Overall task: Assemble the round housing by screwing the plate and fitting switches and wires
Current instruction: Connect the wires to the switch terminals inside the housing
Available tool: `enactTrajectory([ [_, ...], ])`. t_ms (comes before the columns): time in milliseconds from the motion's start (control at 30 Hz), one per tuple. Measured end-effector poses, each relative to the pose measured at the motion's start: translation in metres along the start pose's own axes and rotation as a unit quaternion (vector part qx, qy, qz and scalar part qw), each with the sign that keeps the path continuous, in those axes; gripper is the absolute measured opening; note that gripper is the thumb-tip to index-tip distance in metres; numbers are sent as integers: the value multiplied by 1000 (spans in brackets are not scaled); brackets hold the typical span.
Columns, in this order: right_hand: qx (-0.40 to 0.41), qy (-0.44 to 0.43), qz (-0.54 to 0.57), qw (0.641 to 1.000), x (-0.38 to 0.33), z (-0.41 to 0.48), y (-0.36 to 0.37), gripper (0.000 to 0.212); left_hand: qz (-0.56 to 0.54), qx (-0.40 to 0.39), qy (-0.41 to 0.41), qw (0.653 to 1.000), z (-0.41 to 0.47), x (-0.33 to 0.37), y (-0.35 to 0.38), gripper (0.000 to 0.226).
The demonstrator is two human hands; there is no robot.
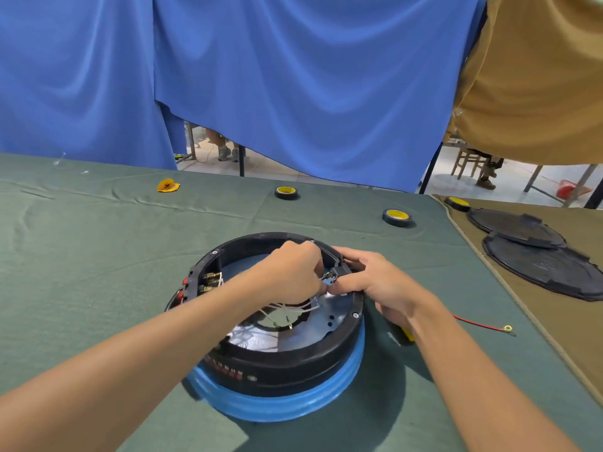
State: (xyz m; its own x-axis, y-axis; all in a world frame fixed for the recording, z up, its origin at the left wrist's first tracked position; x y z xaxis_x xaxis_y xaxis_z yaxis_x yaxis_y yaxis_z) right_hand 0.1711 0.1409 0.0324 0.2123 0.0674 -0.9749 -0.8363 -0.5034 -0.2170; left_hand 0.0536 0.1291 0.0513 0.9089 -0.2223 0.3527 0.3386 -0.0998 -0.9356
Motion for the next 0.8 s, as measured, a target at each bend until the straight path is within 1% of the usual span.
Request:
enactTrajectory([
  [100, -54, 7, -6, 999, -2, 3, 6, 53, 9, -3, -14, 1000, -2, -1, -4, 33],
  [200, -106, 34, 0, 994, -1, 7, 12, 55, 11, 27, -34, 999, -6, -4, -3, 27],
  [300, -112, 35, -7, 993, -4, 11, 16, 58, -24, 59, -43, 997, -10, -10, -5, 17],
  [367, -70, 30, -30, 997, -6, 11, 12, 60, -53, 80, -50, 994, -14, -16, -11, 7],
  [433, -6, 22, -70, 997, -6, 7, 4, 62, -96, 108, -64, 987, -19, -25, -18, 6],
  [500, 19, 13, -57, 998, -3, 1, 4, 64, -163, 131, -76, 975, -23, -34, -21, 5],
  [533, 26, 8, -24, 999, -2, -1, 6, 58, -201, 139, -79, 966, -24, -37, -21, 5],
  [567, 44, 2, 11, 999, -1, -2, 9, 46, -233, 145, -81, 958, -25, -39, -20, 9],
  [633, 118, 5, 31, 993, 0, -1, 8, 22, -273, 149, -83, 947, -26, -39, -17, 16],
  [700, 164, 13, 34, 986, 2, 1, 8, 18, -327, 147, -92, 929, -28, -37, -13, 16],
  [800, 171, 15, 40, 984, 0, 3, 8, 17, -431, 131, -115, 885, -32, -37, -10, 12],
])
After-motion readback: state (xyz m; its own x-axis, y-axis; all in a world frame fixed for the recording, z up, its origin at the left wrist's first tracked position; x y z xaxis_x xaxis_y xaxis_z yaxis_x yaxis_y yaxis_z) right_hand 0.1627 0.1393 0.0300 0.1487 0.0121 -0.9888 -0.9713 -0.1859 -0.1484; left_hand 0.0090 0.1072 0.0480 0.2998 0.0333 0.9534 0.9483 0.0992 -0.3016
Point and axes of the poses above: each hand's wrist, its own z-axis towards the middle knuckle, its own y-axis out of the palm, x = y × z, the point moved 7 cm from there along z, towards the middle knuckle, and after that the axes turned 3 degrees about y, right-handed, at the moved point
